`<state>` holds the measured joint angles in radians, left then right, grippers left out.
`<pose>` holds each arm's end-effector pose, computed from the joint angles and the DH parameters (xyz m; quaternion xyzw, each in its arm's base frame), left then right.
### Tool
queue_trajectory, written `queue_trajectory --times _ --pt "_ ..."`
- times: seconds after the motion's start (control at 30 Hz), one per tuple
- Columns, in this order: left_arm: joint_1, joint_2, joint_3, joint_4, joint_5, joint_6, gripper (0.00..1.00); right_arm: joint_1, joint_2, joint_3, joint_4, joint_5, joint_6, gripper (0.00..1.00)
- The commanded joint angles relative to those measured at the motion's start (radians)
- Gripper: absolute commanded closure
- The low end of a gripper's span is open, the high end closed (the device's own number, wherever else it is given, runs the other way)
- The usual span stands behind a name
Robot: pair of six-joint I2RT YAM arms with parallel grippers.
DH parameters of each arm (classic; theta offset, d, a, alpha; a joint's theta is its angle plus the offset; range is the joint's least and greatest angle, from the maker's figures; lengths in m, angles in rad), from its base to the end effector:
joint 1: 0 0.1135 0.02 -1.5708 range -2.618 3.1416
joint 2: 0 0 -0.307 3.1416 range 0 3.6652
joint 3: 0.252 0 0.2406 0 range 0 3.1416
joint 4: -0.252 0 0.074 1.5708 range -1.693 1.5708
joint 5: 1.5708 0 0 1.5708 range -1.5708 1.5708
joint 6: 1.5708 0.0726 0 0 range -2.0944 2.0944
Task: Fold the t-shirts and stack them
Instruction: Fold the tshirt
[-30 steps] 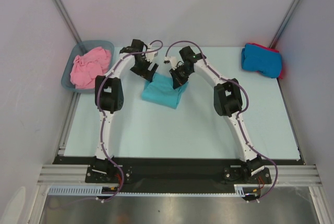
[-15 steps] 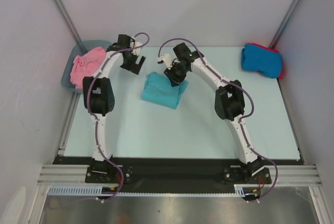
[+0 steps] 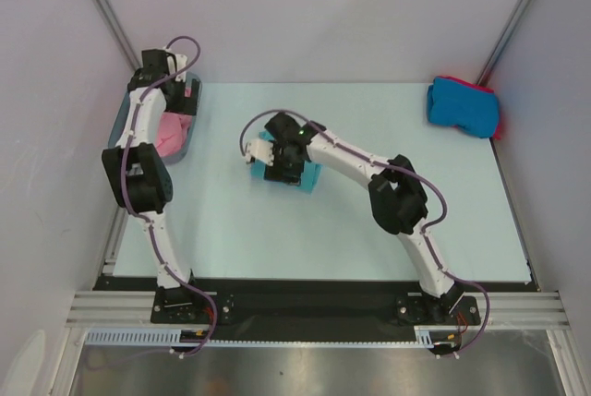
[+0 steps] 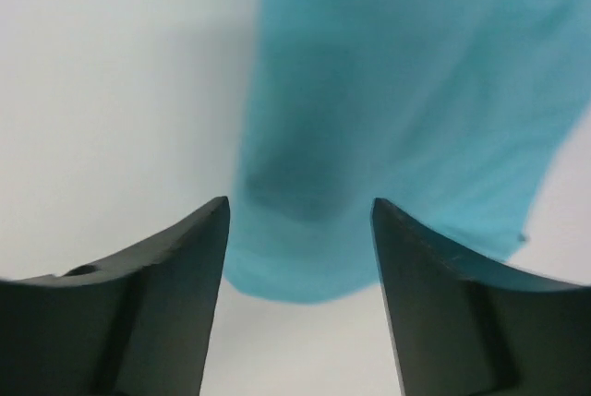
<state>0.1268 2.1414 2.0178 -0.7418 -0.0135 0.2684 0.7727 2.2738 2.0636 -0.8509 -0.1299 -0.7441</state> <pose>0.5152 0.0667 0.2911 0.0641 0.9362 0.0740 0.3375 0.3730 0.3768 0.2303 -0.6760 0.6898 0.0664 0.2506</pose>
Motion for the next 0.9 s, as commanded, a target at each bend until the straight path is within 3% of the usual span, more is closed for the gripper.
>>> queue_trajectory --times 0.0,0.1,0.27,0.63,0.87 --pt "-0.001 -0.101 -0.002 0.042 0.052 -0.06 0.0 0.052 -0.037 -0.111 0.107 0.177 -0.118 0.29" --pt "0.0 -0.133 -0.066 0.074 0.076 -0.09 0.0 0.092 -0.042 -0.186 0.216 0.274 -0.182 0.15" --pt "0.004 -0.21 -0.178 0.122 0.092 -0.101 0.0 0.134 -0.042 -0.224 0.288 0.34 -0.239 0.1" --pt "0.007 -0.225 -0.162 0.131 0.087 -0.094 0.0 0.14 -0.011 -0.321 0.43 0.391 -0.282 0.07" --pt "0.014 -0.215 -0.16 0.131 0.09 -0.09 0.0 0.142 0.053 -0.304 0.429 0.381 -0.23 0.09"
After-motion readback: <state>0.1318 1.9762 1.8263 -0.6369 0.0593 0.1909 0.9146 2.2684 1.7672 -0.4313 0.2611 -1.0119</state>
